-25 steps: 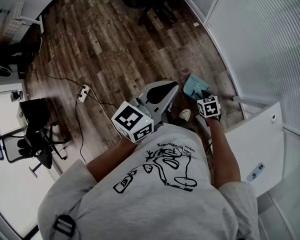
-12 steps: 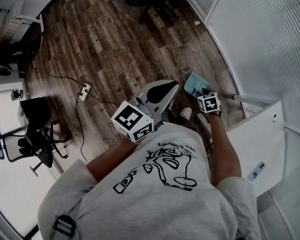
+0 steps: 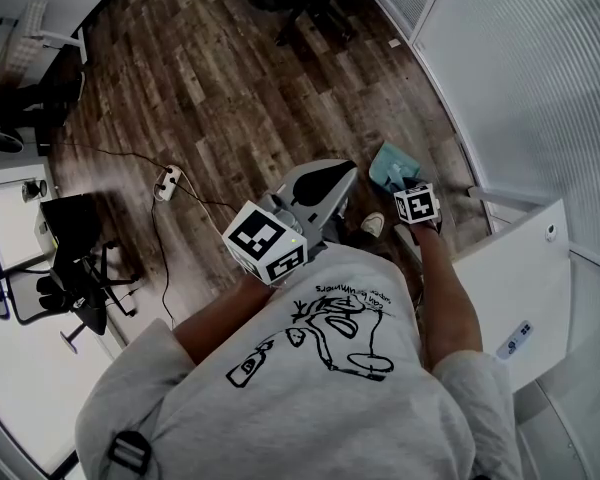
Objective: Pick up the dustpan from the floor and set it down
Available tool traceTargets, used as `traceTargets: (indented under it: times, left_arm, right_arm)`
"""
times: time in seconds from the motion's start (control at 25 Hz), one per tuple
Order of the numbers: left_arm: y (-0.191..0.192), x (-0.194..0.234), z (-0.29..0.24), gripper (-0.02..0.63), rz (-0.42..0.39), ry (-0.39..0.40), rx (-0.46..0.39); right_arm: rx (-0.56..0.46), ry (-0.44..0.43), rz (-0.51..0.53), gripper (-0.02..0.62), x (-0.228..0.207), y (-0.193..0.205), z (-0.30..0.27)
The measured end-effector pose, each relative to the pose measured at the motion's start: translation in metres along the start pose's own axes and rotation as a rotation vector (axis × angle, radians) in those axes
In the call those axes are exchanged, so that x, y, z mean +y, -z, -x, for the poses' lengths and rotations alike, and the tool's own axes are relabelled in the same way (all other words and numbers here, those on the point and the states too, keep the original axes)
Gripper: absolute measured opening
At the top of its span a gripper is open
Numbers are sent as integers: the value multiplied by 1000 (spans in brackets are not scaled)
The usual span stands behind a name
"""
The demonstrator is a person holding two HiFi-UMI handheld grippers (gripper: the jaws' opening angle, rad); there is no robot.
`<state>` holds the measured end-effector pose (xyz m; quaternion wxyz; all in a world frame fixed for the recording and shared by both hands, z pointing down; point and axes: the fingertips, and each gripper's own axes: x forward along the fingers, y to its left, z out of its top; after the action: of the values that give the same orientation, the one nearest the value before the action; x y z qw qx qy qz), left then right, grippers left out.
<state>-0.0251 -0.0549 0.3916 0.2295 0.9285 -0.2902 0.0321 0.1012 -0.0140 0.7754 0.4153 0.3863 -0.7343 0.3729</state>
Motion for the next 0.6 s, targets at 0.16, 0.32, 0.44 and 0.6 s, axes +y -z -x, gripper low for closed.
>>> traceTargets:
  times: [0.16,0.32,0.44,0.6]
  left_arm:
    - [3,1,-2,2,3,5,3]
    - [5,-1,-5,2,6,16,8]
    - [4,-4,-6,2,4,24,9]
    - [3,-4,-6,2,5,28,12]
  right_arm:
    - [14,-9,-19,129,6,16,-4]
    - [27,-17,-30,129,13,29,-6]
    - [31,-9,-48,129,15,36,-3]
    - [46,-17,-68,129,22,47,-3]
